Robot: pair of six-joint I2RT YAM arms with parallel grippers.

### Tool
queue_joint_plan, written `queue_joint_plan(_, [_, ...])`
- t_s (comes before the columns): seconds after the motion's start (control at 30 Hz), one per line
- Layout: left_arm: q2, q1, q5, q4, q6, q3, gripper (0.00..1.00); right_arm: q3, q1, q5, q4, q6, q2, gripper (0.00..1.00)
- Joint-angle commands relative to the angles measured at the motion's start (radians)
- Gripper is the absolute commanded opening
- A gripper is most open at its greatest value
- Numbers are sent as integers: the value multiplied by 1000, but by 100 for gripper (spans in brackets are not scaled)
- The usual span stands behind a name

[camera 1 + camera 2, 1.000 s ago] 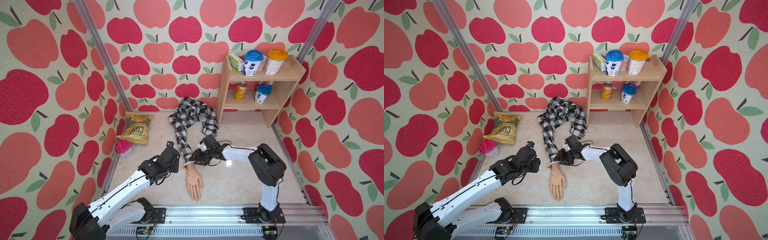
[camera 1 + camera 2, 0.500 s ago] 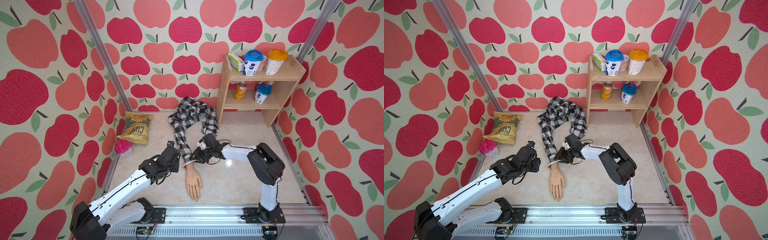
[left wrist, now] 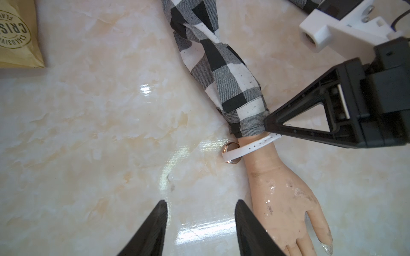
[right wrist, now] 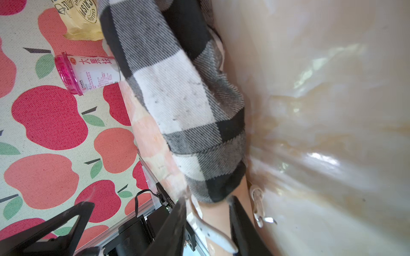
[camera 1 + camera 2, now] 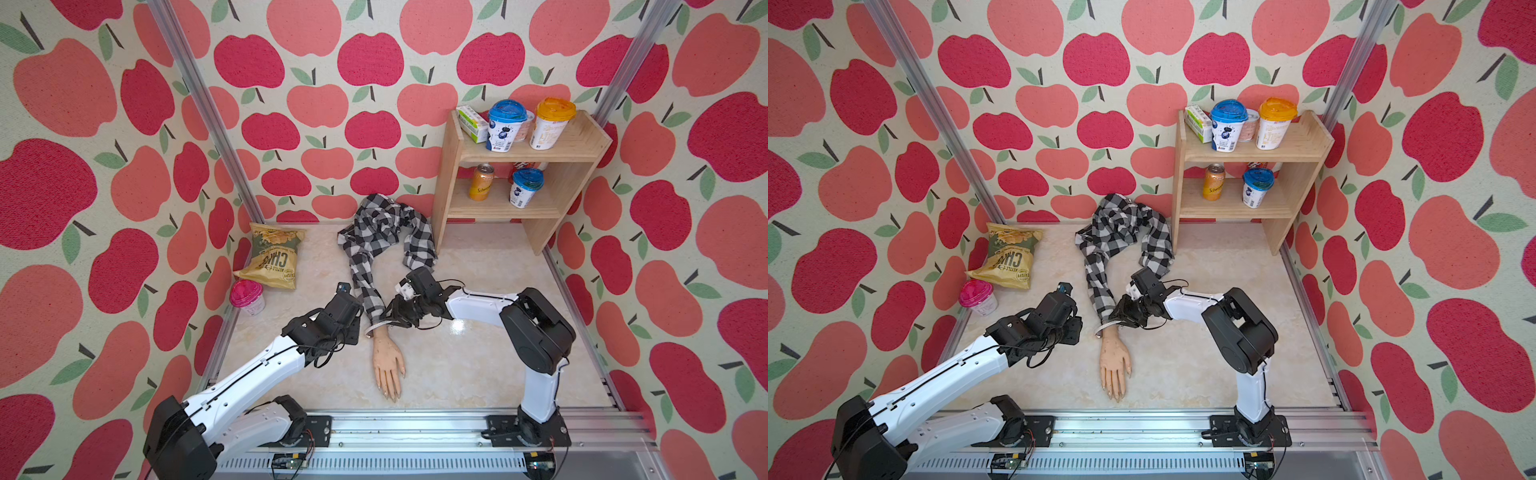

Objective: Take off the watch
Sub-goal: Take off the watch from the hand.

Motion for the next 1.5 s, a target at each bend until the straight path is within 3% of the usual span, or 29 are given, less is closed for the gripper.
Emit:
queue_joint_plan(0.0, [7, 4, -9, -9, 15, 25, 53, -18, -7, -9, -26, -14, -35, 37])
queue_joint_plan(0.33, [11, 4, -11, -14, 15, 27, 53, -23, -7, -24, -21, -26, -28, 35])
queue_joint_plan(0.5, [13, 2, -13, -17, 17, 32, 53, -25, -7, -33, -7, -17, -24, 17])
queue_joint_plan(0.63, [19, 1, -13, -15, 18, 33, 53, -30, -7, -31, -15, -19, -39, 16])
queue_joint_plan(0.8, [28, 0, -15, -11, 17, 29, 54, -22, -7, -26, -45, -26, -58, 0])
queue_joint_plan(1.17, [31, 37, -55, -54, -11, 37, 53, 171, 59, -27, -250, -135, -103, 0])
queue_joint_plan(1.47, [18, 210, 32, -75, 13, 78, 53, 408, 148, -38, -424, -219, -88, 0])
